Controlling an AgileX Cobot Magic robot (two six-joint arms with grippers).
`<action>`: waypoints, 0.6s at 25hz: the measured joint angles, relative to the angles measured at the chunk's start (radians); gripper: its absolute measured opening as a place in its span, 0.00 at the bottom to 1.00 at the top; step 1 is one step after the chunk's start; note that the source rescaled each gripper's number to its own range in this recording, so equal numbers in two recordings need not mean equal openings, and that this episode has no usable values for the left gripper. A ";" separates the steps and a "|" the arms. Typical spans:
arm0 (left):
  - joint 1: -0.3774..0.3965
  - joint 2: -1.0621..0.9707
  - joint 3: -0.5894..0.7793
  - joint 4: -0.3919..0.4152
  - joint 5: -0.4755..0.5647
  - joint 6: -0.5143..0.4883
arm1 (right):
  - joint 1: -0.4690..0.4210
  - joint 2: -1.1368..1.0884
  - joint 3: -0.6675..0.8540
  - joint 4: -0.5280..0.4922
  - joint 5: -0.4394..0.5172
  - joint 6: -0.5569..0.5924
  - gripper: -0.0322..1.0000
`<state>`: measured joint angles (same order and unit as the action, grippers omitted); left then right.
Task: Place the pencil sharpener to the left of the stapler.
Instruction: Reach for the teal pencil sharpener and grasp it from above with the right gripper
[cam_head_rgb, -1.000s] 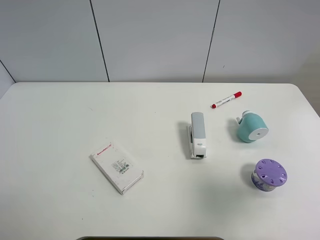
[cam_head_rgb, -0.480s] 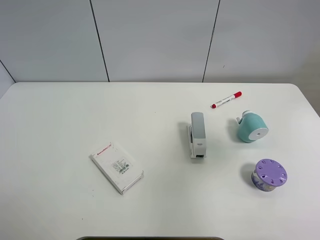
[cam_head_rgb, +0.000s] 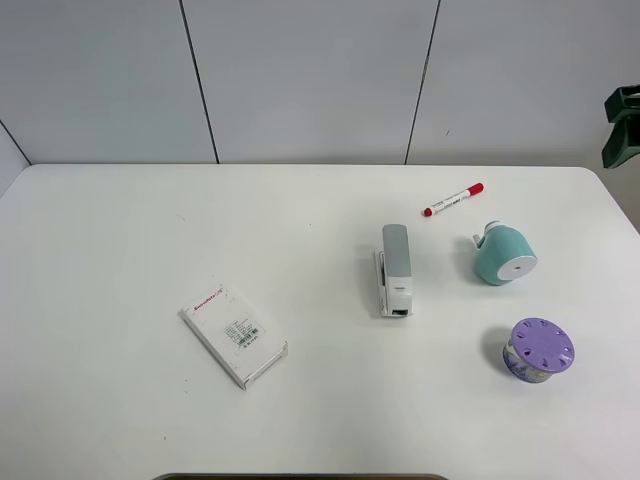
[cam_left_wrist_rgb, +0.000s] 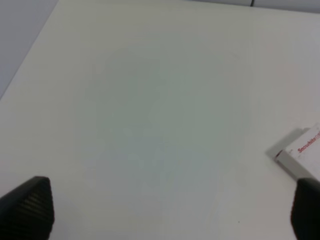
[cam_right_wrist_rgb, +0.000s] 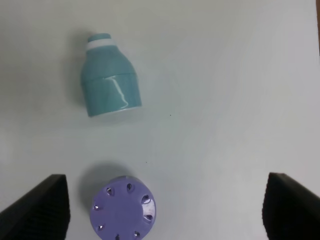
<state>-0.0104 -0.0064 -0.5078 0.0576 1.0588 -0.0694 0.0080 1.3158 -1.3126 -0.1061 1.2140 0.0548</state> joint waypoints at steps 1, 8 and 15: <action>0.000 0.000 0.000 0.000 0.000 0.000 | 0.000 0.008 -0.007 0.001 0.003 -0.007 0.30; 0.000 0.000 0.000 0.000 0.000 0.000 | 0.000 0.023 -0.021 0.022 0.006 -0.035 0.30; 0.000 0.000 0.000 0.000 0.000 0.000 | 0.000 0.075 -0.021 0.035 0.006 -0.068 0.30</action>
<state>-0.0104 -0.0064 -0.5078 0.0576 1.0588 -0.0694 0.0080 1.3903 -1.3333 -0.0713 1.2201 -0.0128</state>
